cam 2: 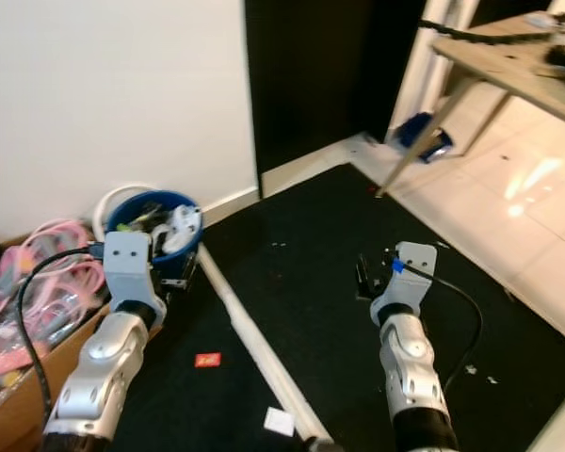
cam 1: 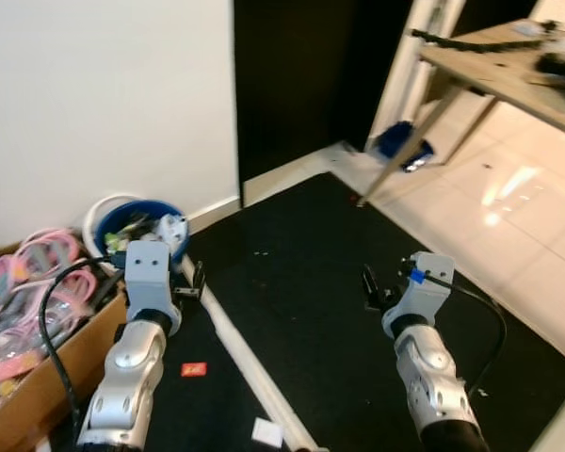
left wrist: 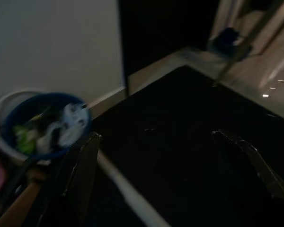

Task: Picking trash to rubbish bin

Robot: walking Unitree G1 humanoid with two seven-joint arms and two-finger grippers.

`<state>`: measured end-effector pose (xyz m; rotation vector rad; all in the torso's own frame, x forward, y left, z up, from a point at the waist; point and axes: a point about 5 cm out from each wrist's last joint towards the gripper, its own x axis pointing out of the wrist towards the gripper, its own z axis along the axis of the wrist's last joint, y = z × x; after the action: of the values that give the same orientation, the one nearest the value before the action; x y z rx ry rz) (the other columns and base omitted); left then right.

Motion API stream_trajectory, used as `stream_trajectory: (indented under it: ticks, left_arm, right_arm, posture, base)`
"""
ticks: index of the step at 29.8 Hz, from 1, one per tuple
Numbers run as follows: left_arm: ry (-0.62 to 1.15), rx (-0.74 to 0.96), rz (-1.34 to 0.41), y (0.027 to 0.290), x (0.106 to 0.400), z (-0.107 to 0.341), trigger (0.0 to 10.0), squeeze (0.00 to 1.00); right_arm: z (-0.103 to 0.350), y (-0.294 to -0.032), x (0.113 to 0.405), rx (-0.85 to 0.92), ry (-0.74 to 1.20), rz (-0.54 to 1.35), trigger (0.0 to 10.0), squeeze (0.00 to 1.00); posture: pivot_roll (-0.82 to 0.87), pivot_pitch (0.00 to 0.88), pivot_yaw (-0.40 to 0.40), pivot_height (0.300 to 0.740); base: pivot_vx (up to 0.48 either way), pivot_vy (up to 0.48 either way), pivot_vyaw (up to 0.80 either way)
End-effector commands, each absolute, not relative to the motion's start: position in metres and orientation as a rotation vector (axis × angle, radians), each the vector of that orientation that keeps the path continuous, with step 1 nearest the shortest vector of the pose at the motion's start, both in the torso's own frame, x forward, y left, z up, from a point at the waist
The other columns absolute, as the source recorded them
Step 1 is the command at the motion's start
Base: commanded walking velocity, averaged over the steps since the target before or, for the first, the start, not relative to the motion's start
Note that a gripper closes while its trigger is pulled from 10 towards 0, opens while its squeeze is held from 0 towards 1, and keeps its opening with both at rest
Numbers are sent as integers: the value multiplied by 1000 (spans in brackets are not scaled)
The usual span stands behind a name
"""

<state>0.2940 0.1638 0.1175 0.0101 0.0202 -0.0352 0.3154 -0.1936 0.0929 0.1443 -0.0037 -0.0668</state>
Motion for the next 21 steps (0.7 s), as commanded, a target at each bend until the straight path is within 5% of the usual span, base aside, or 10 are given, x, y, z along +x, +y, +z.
stream_trajectory:
  ticks: [1,21]
  left_arm:
    - [46,16,-13,167,292,111,10000,0]
    - [64,18,-15,170,293,113,10000,0]
  right_arm:
    - [83,-194,310,162,36,-78,10000,0]
    - [83,-195,310,162,42,-84,10000,0]
  posture:
    - [36,151,9,740]
    - [33,156,6,740]
  base:
    - [0,0,-800]
    - [0,0,-800]
